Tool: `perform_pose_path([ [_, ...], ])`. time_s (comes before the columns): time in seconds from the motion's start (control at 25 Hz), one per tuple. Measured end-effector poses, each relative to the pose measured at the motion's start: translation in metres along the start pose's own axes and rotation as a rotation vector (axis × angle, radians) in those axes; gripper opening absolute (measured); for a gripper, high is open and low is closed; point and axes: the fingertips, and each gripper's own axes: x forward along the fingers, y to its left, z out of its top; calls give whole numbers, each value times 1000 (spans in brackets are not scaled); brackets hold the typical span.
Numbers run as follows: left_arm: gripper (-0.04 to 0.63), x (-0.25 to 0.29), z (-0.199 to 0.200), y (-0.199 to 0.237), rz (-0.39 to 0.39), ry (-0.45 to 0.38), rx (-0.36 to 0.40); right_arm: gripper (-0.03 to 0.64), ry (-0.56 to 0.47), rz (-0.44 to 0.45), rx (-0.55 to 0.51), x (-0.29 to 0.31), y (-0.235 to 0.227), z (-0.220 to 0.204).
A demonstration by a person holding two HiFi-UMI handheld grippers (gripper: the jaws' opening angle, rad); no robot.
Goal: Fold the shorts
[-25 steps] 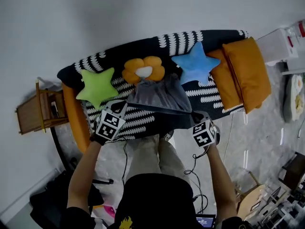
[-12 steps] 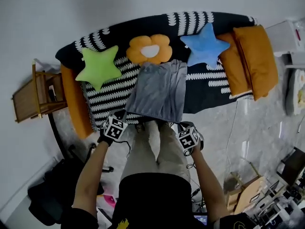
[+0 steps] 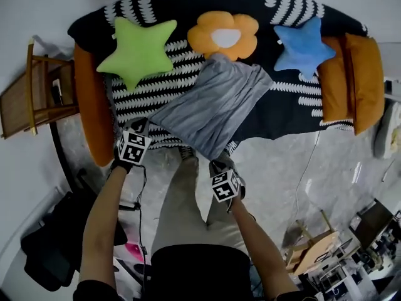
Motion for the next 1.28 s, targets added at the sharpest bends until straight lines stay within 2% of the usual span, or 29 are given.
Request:
perform_pose_path([
  [0.16, 17, 33, -22, 55, 65, 2, 55, 35, -13, 42, -54, 60, 39, 27],
  [0.28, 15, 52, -33, 100, 114, 12, 87, 35, -33, 107, -101, 101, 73, 55],
  [0.4, 15, 64, -37, 135, 142, -2, 37, 35, -68, 163, -190, 133, 107, 82],
  [0.52, 22, 69, -40, 164, 223, -59, 23, 41, -204, 158, -308, 152, 142, 120],
  [0.56, 79, 69, -42, 169, 260, -77, 33, 105, -246, 158, -362, 154, 155, 129],
  [0.6, 168, 70, -47, 172, 284, -83, 38, 199, -274, 177, -412, 154, 168, 135],
  [0.64, 189, 69, -54, 173, 289, -82, 25, 228, -286, 208, -453, 152, 182, 138],
  [0.72, 215, 64, -69, 169, 263, -83, -46, 247, -290, 266, -515, 147, 201, 136],
  [0.8, 215, 59, -83, 151, 216, -100, -125, 245, -282, 281, -567, 142, 199, 124],
  [0.88, 216, 58, -98, 112, 147, -109, -183, 245, -257, 258, -597, 139, 172, 102],
  [0.96, 218, 62, -113, 59, 58, -108, -227, 245, -211, 201, -607, 137, 122, 77],
  [1.12, 234, 79, -144, -52, -121, -84, -330, 245, -98, 23, -583, 130, -15, 39],
  [1.2, 235, 85, -160, -92, -177, -28, -340, 242, -53, -73, -559, 126, -88, 29],
  [1.28, 235, 93, -175, -122, -199, 30, -351, 242, -3, -172, -586, 118, -163, 19],
])
